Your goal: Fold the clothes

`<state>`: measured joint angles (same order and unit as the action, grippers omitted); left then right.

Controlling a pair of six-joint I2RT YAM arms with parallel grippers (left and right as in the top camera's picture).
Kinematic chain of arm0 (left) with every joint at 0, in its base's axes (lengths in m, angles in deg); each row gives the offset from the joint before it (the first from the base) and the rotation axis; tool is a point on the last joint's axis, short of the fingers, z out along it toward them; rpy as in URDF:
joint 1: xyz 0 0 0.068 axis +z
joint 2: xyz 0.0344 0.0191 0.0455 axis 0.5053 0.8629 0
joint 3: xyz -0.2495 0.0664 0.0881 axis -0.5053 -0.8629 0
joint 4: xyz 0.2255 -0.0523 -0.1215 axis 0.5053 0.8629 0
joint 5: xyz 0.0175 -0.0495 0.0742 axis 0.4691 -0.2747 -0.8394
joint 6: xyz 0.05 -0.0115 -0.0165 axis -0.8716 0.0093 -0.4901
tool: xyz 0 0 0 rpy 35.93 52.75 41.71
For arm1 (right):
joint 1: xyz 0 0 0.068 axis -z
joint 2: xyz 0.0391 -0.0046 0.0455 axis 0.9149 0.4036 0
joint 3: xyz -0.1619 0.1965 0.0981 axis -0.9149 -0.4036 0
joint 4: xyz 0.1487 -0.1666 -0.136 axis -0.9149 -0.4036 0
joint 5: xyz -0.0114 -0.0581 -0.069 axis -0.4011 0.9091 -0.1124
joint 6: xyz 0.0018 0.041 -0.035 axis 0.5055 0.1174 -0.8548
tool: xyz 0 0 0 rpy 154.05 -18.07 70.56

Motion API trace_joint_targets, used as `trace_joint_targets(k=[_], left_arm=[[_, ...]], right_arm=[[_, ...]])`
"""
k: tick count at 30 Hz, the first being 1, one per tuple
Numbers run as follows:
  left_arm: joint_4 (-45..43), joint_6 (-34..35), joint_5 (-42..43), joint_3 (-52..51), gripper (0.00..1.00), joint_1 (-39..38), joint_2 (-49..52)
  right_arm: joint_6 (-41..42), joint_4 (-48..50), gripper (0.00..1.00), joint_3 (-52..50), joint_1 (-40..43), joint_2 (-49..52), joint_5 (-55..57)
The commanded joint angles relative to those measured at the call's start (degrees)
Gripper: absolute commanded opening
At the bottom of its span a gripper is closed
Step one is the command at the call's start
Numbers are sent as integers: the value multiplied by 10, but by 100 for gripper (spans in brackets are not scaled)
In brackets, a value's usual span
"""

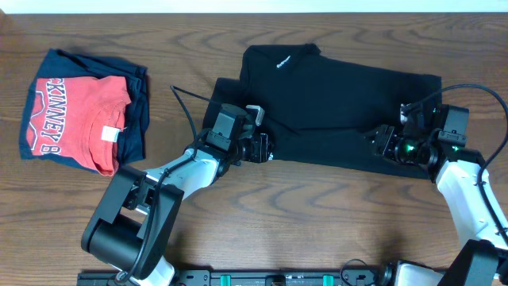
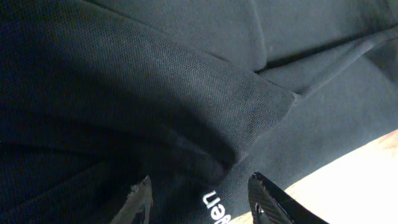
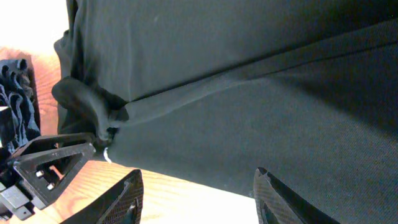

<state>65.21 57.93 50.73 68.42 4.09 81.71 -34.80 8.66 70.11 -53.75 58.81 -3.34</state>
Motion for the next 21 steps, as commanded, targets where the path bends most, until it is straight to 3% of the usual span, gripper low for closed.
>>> trace_joint_targets(k=[1,7,13,18,21], left_arm=[[-1,9,-21,7,51,0,10],[-15,14,-26,7,52,0,30],[-55,35,-24,7,60,0,40],[-83,50,-24,7,54,0,40],[-85,50,-24,7,44,0,41]], right_arm=[[-7,0,55,8,-5,-3,2],[-7,-1,55,8,-5,-3,12],[-7,-1,55,8,-5,-3,12],[-7,-2,55,8,-5,-3,12],[-7,-3,54,8,-5,-3,12]])
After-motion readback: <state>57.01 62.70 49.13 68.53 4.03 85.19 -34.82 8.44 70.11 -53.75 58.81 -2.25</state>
